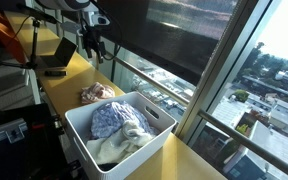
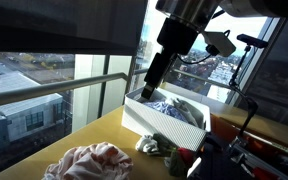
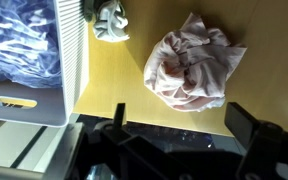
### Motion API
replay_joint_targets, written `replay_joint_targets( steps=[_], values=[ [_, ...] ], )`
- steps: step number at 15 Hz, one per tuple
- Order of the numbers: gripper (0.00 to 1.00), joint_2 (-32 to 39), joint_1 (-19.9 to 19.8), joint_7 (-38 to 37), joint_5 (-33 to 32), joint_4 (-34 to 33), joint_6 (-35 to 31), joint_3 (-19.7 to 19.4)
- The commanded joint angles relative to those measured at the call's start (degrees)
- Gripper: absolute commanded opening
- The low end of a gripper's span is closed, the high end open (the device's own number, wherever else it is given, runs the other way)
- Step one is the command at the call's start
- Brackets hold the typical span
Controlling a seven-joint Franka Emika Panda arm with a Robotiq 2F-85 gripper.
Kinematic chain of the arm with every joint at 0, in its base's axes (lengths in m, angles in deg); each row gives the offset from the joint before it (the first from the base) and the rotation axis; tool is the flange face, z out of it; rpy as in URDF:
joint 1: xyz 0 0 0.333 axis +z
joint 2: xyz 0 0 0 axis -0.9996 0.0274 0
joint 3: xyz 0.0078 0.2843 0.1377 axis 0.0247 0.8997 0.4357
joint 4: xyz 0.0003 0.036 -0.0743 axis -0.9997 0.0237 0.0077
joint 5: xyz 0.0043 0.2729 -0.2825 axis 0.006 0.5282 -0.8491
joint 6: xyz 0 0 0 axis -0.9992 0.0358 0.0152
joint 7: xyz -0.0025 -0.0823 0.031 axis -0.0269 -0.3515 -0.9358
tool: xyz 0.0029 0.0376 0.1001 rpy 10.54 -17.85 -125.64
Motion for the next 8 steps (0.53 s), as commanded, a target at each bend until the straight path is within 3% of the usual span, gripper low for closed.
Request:
replay_joint_targets(
  steps=[1,8],
  values=[
    [1.0,9.8,3.4,-0.3,-5.2,-5.4,-2.3,-0.4],
    [1.0,29.1,7.6,4.1,-8.9,-19.4,-5.6,-5.6]
  ],
)
